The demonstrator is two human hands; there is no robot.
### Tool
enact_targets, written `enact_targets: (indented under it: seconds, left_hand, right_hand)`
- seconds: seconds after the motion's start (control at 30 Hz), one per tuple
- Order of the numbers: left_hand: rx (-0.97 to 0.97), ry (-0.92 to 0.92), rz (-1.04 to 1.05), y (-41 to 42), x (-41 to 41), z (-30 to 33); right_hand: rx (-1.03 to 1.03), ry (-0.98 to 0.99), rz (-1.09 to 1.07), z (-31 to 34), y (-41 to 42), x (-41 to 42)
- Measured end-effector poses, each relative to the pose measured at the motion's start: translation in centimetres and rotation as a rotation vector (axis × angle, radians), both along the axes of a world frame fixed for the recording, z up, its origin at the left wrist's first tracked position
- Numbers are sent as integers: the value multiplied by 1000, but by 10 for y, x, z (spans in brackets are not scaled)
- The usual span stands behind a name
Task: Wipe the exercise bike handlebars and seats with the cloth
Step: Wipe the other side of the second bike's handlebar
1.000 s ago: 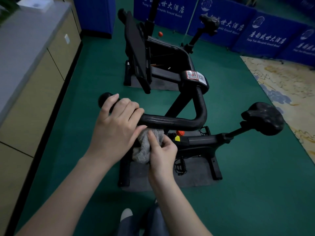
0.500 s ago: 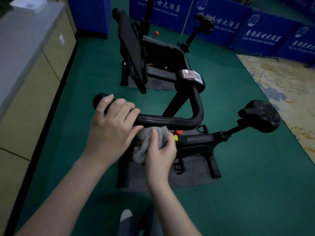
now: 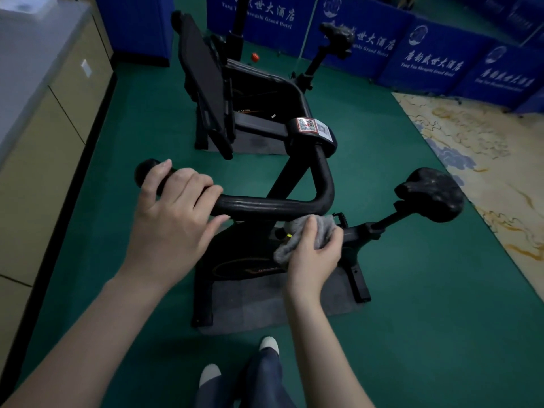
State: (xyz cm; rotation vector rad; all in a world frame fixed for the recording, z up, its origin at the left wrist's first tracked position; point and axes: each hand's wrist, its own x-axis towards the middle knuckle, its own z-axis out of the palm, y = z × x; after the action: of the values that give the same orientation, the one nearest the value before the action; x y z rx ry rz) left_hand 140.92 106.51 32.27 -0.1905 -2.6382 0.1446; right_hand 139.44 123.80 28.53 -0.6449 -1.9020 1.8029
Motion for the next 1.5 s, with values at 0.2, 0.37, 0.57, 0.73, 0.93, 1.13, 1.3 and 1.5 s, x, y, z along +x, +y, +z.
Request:
enact_targets:
  seconds: [0.2,0.37,0.57,0.73,0.93,1.13,1.3,1.5]
  left_hand:
    - [101,6,-2,22,-3,5]
    - [206,-69,-121,56,-10,-6]
    - [333,-64,-91,64,-17,-18]
    - [388,-44,-69,66,-19,-19]
    - [433,-48,-46,68,-21,-20]
    - [442,-42,-28,70,-21,-21]
    - [442,-24,18,77,-22,-19]
    - [438,-32,57,82,-24,-16]
  right_hand:
    - [172,21,65,-1,-3,4]
    - [249,5,-52,3,27,-13]
    - [551,150,43,1,31,-19]
    - [829,326,288,0,32,-27]
    - [986,264,631,21,48,-51]
    - [1016,27,798,41,65,-86]
    - [1049,-106,1065,53,61,-101]
    - [1154,-71,1094,54,81,-117]
